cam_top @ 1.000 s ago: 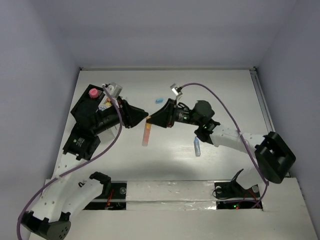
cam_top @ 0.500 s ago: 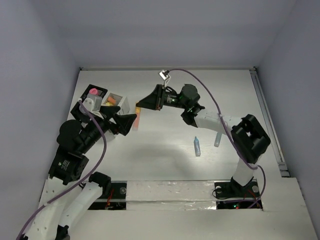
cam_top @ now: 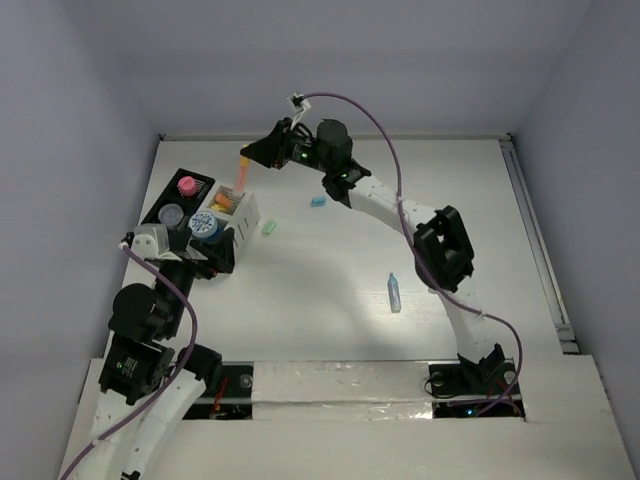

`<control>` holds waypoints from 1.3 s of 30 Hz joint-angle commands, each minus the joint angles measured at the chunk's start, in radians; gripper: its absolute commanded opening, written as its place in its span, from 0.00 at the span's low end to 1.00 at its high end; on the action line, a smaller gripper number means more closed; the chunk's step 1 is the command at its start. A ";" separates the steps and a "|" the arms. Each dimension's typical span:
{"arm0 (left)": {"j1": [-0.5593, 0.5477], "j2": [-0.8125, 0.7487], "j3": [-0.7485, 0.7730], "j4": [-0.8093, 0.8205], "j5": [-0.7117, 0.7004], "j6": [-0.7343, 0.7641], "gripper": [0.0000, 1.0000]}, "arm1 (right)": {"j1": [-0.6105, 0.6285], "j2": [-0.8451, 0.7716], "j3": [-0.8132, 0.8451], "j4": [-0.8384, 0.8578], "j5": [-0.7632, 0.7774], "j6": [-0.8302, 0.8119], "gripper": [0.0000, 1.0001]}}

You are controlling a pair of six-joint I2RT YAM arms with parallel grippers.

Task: Sort the stationery into containers
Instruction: Place the pen in the storage box.

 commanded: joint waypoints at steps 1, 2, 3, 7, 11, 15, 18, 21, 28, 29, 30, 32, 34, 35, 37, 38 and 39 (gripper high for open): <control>0.004 -0.014 -0.017 0.062 -0.113 0.002 0.99 | -0.004 0.110 0.204 -0.161 0.084 -0.135 0.00; 0.004 -0.014 -0.023 0.060 -0.128 0.001 0.99 | -0.004 0.135 0.283 -0.192 0.092 -0.148 0.00; 0.004 -0.013 -0.023 0.062 -0.129 0.002 0.99 | -0.004 0.157 0.319 -0.204 0.096 -0.151 0.00; 0.004 -0.002 -0.027 0.062 -0.118 0.004 0.99 | 0.005 0.218 0.400 -0.226 0.129 -0.172 0.00; 0.004 0.007 -0.030 0.068 -0.104 0.006 0.99 | 0.039 0.246 0.433 -0.261 0.167 -0.236 0.00; 0.013 0.024 -0.028 0.069 -0.075 0.009 0.99 | 0.062 0.286 0.457 -0.293 0.179 -0.272 0.00; 0.013 0.029 -0.028 0.069 -0.072 0.009 0.99 | 0.073 0.290 0.442 -0.290 0.182 -0.287 0.00; 0.013 0.027 -0.030 0.069 -0.072 0.010 0.99 | 0.085 0.298 0.437 -0.305 0.199 -0.318 0.00; 0.013 0.030 -0.031 0.068 -0.069 0.010 0.99 | 0.105 0.286 0.411 -0.301 0.199 -0.338 0.28; 0.022 0.033 -0.031 0.069 -0.069 0.010 0.99 | 0.105 0.278 0.408 -0.299 0.189 -0.342 0.44; 0.022 0.033 -0.031 0.068 -0.069 0.010 0.99 | 0.105 0.266 0.410 -0.302 0.181 -0.361 0.49; 0.022 0.039 -0.031 0.069 -0.069 0.010 0.99 | 0.105 0.252 0.431 -0.337 0.179 -0.378 0.61; 0.022 0.042 -0.031 0.069 -0.069 0.009 0.99 | 0.105 0.218 0.431 -0.368 0.173 -0.408 0.66; 0.022 0.047 -0.031 0.068 -0.069 0.009 0.99 | 0.105 0.203 0.425 -0.377 0.165 -0.419 0.71; 0.031 0.047 -0.031 0.068 -0.069 0.009 0.99 | 0.105 0.139 0.363 -0.390 0.162 -0.438 0.72; 0.031 0.047 -0.031 0.068 -0.070 0.009 0.99 | 0.096 0.110 0.321 -0.382 0.152 -0.438 0.72; 0.031 0.045 -0.031 0.068 -0.072 0.007 0.99 | 0.082 0.077 0.274 -0.355 0.144 -0.430 0.72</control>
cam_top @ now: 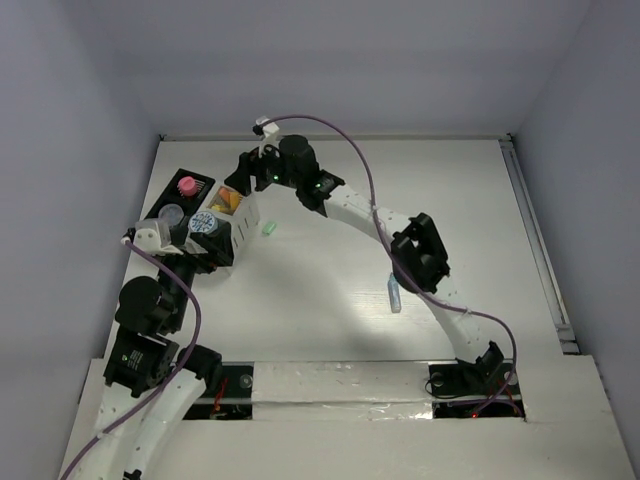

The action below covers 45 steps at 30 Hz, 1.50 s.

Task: Sort the stationery into containers
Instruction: Place the pen in the storage box, then move the pen cap to the center of the board.

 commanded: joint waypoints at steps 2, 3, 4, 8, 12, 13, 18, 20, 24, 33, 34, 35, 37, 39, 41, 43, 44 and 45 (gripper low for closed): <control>0.010 0.010 0.000 0.048 0.004 0.008 0.99 | -0.033 -0.263 -0.231 0.062 -0.029 -0.032 0.71; 0.010 0.009 0.000 0.048 0.004 0.008 0.99 | -0.034 -0.291 -0.284 0.067 -0.015 -0.030 0.70; 0.010 0.009 0.000 0.048 0.004 0.008 0.99 | -0.044 -0.319 -0.336 0.073 0.002 -0.032 0.68; 0.019 0.010 0.002 0.051 0.009 0.007 0.99 | -0.057 -0.409 -0.544 0.071 0.075 -0.007 0.58; 0.019 0.012 0.002 0.050 0.015 0.007 0.99 | -0.057 -0.406 -0.627 0.009 0.095 -0.028 0.61; 0.019 0.010 0.002 0.048 0.015 0.005 0.99 | -0.057 -0.403 -0.627 -0.007 0.101 -0.041 0.64; 0.028 0.004 0.000 0.047 0.013 0.005 0.99 | -0.057 -0.367 -0.604 -0.116 0.080 -0.102 0.77; 0.028 0.007 0.000 0.045 0.016 0.005 0.99 | -0.057 -0.330 -0.578 -0.163 0.031 -0.134 0.77; 0.028 0.010 0.000 0.048 0.024 0.007 0.99 | -0.057 -0.259 -0.520 -0.178 -0.029 -0.190 0.77; 0.028 0.018 0.000 0.050 0.032 0.007 0.99 | -0.057 -0.075 -0.294 -0.378 -0.007 -0.275 0.81; 0.028 0.020 0.000 0.051 0.033 0.007 0.99 | -0.057 -0.063 -0.256 -0.390 -0.009 -0.279 0.82; 0.028 0.021 0.000 0.053 0.035 0.005 0.99 | -0.057 -0.049 -0.237 -0.405 -0.012 -0.280 0.82; 0.028 0.023 0.002 0.053 0.036 0.007 0.99 | -0.057 -0.017 -0.206 -0.438 -0.021 -0.280 0.82; 0.028 0.024 0.002 0.051 0.036 0.007 0.99 | -0.047 0.000 -0.177 -0.453 -0.029 -0.315 0.83; 0.028 0.024 0.002 0.053 0.038 0.008 0.99 | -0.038 0.019 -0.157 -0.475 -0.027 -0.340 0.83; 0.028 0.026 0.000 0.053 0.038 0.008 0.99 | -0.029 0.026 -0.148 -0.485 -0.009 -0.360 0.85; 0.028 0.024 0.002 0.053 0.038 0.008 0.99 | -0.020 0.043 -0.137 -0.496 -0.004 -0.367 0.85; 0.028 0.026 0.002 0.053 0.039 0.008 0.99 | -0.020 0.051 -0.116 -0.504 0.012 -0.372 0.85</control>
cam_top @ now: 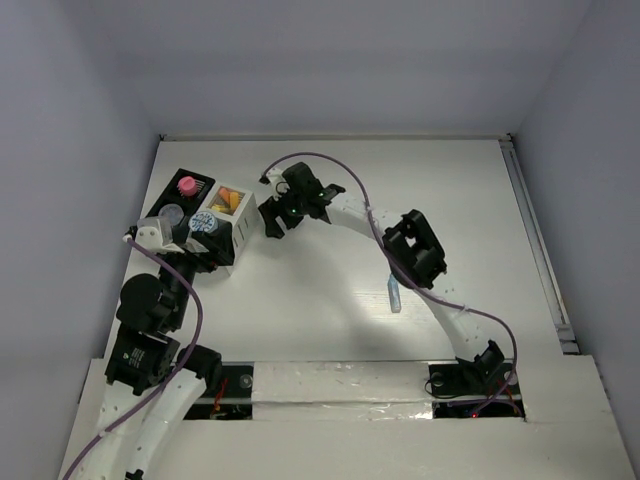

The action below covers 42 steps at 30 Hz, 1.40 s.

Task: Sort the stationery into containers
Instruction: Move the pen cap to the center of the board.

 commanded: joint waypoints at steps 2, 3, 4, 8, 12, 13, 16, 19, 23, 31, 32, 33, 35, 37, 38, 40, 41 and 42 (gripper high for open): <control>0.005 0.014 0.002 0.051 0.012 0.008 0.99 | 0.038 0.049 0.083 -0.059 0.036 -0.061 0.85; 0.005 0.014 0.002 0.051 0.013 0.008 0.99 | 0.038 0.052 0.089 -0.057 0.044 -0.065 0.85; 0.005 0.013 0.002 0.051 0.013 0.008 0.99 | 0.047 0.055 0.089 -0.053 0.045 -0.066 0.84; 0.005 0.011 0.002 0.053 0.015 0.008 0.99 | 0.057 0.075 0.095 -0.043 0.062 -0.081 0.76; 0.005 0.010 0.000 0.054 0.018 0.008 0.99 | 0.067 0.093 0.092 -0.033 0.091 -0.085 0.61; 0.005 0.010 0.000 0.053 0.018 0.008 0.99 | 0.067 0.090 0.082 -0.027 0.099 -0.089 0.58; 0.005 0.008 0.000 0.051 0.018 0.008 0.99 | 0.067 0.055 0.040 0.010 0.123 -0.095 0.38; 0.005 0.008 0.000 0.053 0.018 0.008 0.99 | 0.067 -0.003 -0.055 0.070 0.119 -0.105 0.29; 0.005 0.010 0.002 0.049 0.020 0.007 0.99 | 0.056 -0.178 -0.211 0.134 0.145 -0.121 0.27; 0.014 0.033 0.002 0.063 0.107 -0.013 0.99 | -0.057 -0.537 -0.706 0.243 0.163 -0.087 0.28; 0.014 0.045 0.003 0.066 0.116 -0.016 0.99 | -0.073 -0.563 -0.743 0.245 0.177 -0.085 0.28; 0.014 0.049 0.005 0.066 0.137 -0.025 0.99 | -0.090 -0.585 -0.782 0.250 0.204 -0.084 0.28; 0.014 0.062 0.012 0.065 0.158 -0.042 0.99 | -0.157 -0.641 -0.886 0.271 0.202 -0.070 0.28; 0.014 0.063 0.014 0.072 0.182 -0.074 0.99 | -0.208 -0.686 -0.940 0.297 0.186 -0.076 0.30; 0.014 0.060 0.006 0.092 0.216 -0.082 0.99 | -0.208 -0.695 -0.977 0.309 0.188 -0.084 0.30; 0.014 0.063 -0.001 0.111 0.236 -0.091 0.99 | -0.223 -0.700 -0.980 0.317 0.199 -0.105 0.31; 0.014 0.072 0.000 0.114 0.237 -0.092 0.99 | -0.232 -0.685 -0.974 0.316 0.203 -0.116 0.31; 0.014 0.080 0.005 0.106 0.236 -0.090 0.99 | -0.232 -0.675 -0.957 0.306 0.220 -0.121 0.32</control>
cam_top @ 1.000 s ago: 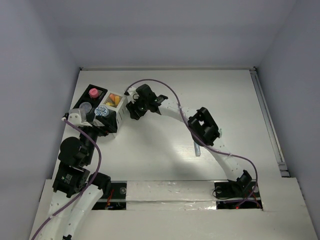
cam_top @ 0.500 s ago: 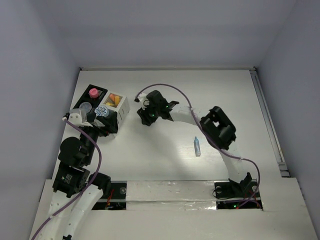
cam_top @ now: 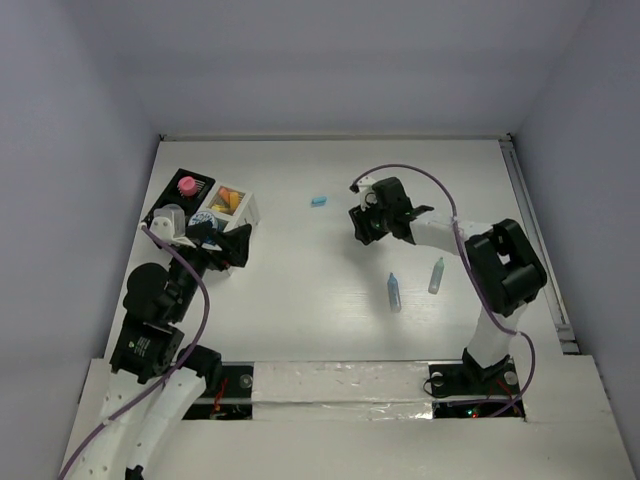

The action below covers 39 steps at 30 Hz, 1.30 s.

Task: Sort the stationery into containers
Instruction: Move the pen cap to the center of the board, then pick up the pen from the center of the board.

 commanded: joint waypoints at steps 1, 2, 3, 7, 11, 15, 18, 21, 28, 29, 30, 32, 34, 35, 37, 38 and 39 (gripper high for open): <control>0.007 0.021 0.009 0.067 0.049 -0.022 0.99 | 0.017 0.011 0.036 0.041 0.021 -0.033 0.32; 0.007 0.023 0.010 0.062 0.048 -0.018 0.99 | 0.017 0.029 0.047 0.036 0.020 -0.033 0.33; 0.007 0.020 0.006 0.060 0.040 -0.016 0.99 | 0.008 0.035 0.057 0.035 0.033 -0.033 0.34; 0.007 0.000 -0.008 0.059 0.032 -0.015 0.99 | 0.007 0.080 0.111 -0.039 0.053 -0.005 0.49; 0.007 -0.014 -0.008 0.060 0.029 -0.009 0.99 | 0.007 0.091 0.122 -0.065 0.079 0.012 0.68; 0.007 -0.022 -0.007 0.053 0.037 -0.004 0.99 | 0.007 0.057 0.113 -0.079 0.111 0.030 0.81; 0.007 -0.037 -0.007 0.053 0.035 0.001 0.99 | -0.002 -0.021 0.079 -0.080 0.152 0.079 0.85; 0.007 -0.052 -0.007 0.057 0.049 0.001 0.99 | -0.012 -0.139 0.032 -0.086 0.299 0.200 0.85; -0.016 -0.102 -0.007 0.050 0.066 0.013 0.99 | -0.103 -0.372 -0.200 -0.331 0.617 0.559 0.77; -0.031 -0.111 -0.008 0.048 0.068 0.013 0.99 | -0.120 -0.397 -0.225 -0.353 0.623 0.582 0.76; -0.045 -0.112 -0.008 0.047 0.071 0.016 0.99 | -0.137 -0.423 -0.251 -0.366 0.622 0.593 0.74; -0.057 -0.115 -0.007 0.045 0.071 0.020 0.99 | -0.184 -0.487 -0.303 -0.415 0.590 0.628 0.74; -0.066 -0.115 -0.005 0.039 0.069 0.025 0.99 | -0.204 -0.515 -0.321 -0.448 0.583 0.639 0.76; -0.076 -0.118 -0.004 0.040 0.069 0.027 0.99 | -0.216 -0.526 -0.323 -0.455 0.573 0.656 0.77; -0.085 -0.120 -0.002 0.042 0.071 0.030 0.99 | -0.216 -0.526 -0.317 -0.478 0.568 0.671 0.76; -0.085 -0.122 -0.002 0.042 0.071 0.030 0.99 | -0.226 -0.520 -0.315 -0.476 0.570 0.676 0.76; -0.095 -0.123 -0.002 0.040 0.071 0.030 0.99 | -0.226 -0.514 -0.315 -0.475 0.559 0.670 0.77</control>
